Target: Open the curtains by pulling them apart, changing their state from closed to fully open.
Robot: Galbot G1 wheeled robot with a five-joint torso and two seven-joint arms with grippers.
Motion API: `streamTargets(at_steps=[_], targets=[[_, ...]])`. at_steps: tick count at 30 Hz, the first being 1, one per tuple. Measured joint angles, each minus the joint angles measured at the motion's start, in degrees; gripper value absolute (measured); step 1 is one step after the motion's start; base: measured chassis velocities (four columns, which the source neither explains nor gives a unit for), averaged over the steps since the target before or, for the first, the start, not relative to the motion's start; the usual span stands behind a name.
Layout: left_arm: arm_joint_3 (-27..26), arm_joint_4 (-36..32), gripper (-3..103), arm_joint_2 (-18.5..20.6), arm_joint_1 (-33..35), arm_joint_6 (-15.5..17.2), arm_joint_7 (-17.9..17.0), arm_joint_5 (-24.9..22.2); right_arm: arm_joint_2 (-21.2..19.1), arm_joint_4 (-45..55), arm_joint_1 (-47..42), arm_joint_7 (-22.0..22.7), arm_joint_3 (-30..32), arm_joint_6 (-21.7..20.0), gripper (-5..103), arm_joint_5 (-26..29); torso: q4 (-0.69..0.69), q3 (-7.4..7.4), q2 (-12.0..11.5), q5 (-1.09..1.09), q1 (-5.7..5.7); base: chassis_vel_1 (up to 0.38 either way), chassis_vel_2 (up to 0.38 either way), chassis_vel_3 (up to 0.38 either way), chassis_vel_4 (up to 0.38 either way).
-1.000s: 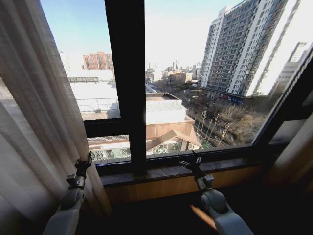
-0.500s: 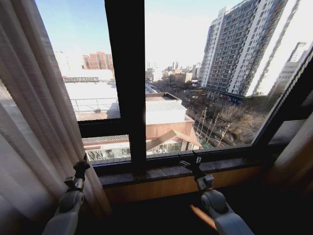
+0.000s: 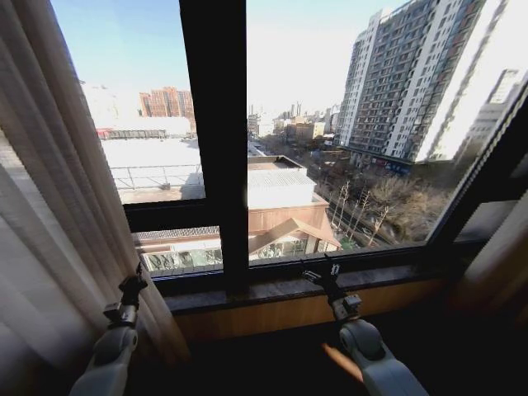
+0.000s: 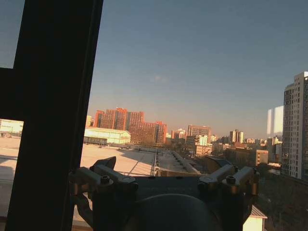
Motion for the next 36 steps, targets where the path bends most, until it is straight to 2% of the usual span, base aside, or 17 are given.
streamTargets(at_steps=[11, 36], targets=[[-0.4, -0.1, 0, 0.5, 0.7, -0.4, -0.2, -0.2, 0.0, 0.0, 0.0, 0.0, 0.0, 0.0, 100, 0.0, 0.00, 0.00, 0.0, 0.00, -0.01, 0.272, 0.181, -0.267, -0.177], [-1.0, -0.2, 0, 0.7, 2.2, -1.7, -0.8, -0.5, 0.0, 0.0, 0.0, 0.0, 0.0, 0.0, 100, 0.0, 0.00, 0.01, 0.0, -0.01, 0.00, 0.372, 0.322, -0.377, -0.324]])
